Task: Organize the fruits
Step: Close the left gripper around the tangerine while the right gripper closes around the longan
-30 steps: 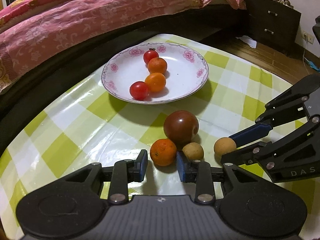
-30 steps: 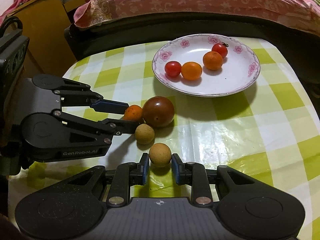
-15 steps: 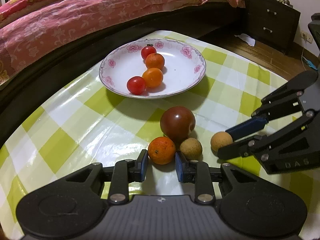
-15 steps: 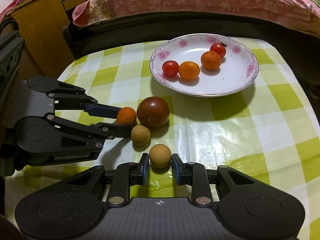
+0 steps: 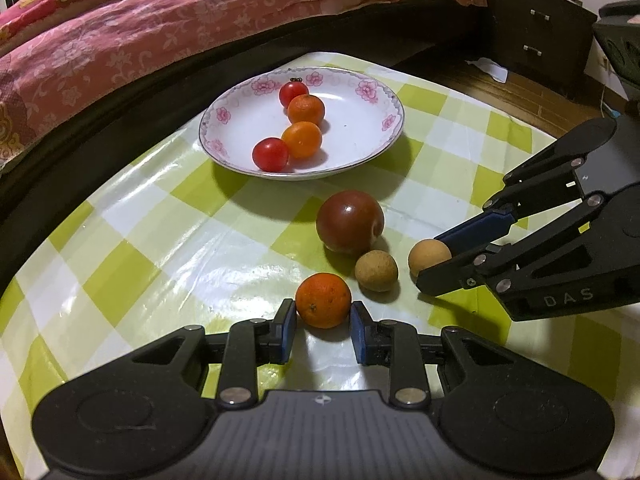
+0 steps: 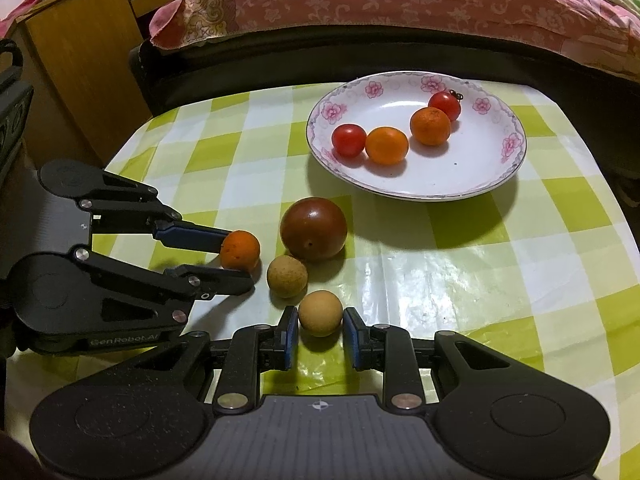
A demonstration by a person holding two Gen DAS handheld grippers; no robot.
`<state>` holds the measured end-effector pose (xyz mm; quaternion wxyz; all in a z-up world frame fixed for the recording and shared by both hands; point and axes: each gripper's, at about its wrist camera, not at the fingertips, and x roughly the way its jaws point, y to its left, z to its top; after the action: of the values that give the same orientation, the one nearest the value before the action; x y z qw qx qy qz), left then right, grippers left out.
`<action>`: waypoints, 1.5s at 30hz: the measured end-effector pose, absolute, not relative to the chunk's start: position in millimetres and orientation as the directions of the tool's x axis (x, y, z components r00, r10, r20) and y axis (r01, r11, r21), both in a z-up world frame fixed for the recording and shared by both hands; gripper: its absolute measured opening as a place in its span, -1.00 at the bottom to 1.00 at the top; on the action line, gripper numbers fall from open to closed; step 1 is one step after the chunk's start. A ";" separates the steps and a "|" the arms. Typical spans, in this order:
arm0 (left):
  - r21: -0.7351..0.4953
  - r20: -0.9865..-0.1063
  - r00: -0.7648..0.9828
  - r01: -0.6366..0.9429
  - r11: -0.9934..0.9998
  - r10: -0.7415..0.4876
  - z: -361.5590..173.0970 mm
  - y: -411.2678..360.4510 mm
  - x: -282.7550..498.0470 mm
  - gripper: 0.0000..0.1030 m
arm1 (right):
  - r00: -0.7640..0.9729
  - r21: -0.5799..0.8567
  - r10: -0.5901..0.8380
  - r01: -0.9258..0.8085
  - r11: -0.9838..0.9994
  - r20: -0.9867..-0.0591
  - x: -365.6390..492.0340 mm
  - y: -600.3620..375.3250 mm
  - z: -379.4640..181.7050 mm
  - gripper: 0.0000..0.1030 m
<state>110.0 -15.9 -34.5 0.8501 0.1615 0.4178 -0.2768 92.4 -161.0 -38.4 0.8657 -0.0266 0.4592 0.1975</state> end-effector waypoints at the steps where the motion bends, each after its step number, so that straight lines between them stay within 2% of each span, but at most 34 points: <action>1: 0.047 -0.799 0.500 0.606 0.794 -0.334 -34.6 -16.7 109.8 -0.29 | 0.501 0.134 0.317 -0.367 0.920 -0.805 92.3 -161.0 -38.3 -0.57; 22: 0.066 -0.785 0.525 0.597 0.800 -0.327 -36.3 -25.6 113.9 -0.29 | 0.510 0.060 0.277 -0.400 0.914 -0.814 94.4 -152.9 -36.9 -0.56; 45: 0.065 -0.793 0.520 0.590 0.805 -0.318 -30.3 -17.2 105.9 -0.31 | 0.506 0.045 0.263 -0.401 0.915 -0.821 96.0 -150.8 -37.0 -0.58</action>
<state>105.9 -17.2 -30.3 0.8560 0.1653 0.4119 -0.2650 96.0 -150.8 -37.0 0.8646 -0.0754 0.4582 0.1919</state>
